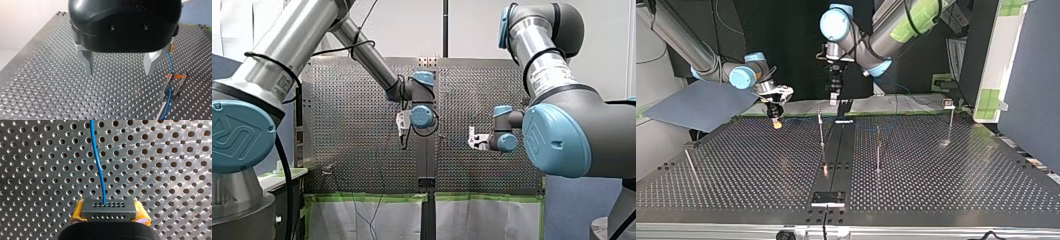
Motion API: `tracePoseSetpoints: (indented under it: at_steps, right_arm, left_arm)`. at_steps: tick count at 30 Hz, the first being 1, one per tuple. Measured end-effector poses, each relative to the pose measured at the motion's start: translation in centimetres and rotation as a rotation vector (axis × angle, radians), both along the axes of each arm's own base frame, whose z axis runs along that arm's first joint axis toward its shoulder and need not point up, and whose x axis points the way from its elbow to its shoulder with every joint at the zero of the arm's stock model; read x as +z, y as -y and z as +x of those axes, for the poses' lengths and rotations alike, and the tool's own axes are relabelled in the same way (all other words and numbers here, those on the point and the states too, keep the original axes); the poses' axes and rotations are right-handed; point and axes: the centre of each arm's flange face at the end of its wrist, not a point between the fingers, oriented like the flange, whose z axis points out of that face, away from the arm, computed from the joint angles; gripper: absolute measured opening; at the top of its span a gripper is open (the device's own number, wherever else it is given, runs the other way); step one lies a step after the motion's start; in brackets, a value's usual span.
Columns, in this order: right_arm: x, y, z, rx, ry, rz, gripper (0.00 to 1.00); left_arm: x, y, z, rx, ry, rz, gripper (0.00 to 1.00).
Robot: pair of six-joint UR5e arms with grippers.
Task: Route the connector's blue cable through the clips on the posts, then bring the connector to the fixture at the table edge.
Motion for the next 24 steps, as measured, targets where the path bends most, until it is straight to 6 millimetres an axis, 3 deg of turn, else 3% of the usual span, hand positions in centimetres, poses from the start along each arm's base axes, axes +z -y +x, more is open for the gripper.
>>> tracePoseSetpoints:
  at_steps: [24]
  right_arm:
    - [0.0, 0.0, 0.0, -0.003, -0.002, 0.001, 0.0]
  left_arm:
    - [4.1, -3.7, -5.9, -0.024, 0.073, -0.139, 1.0]
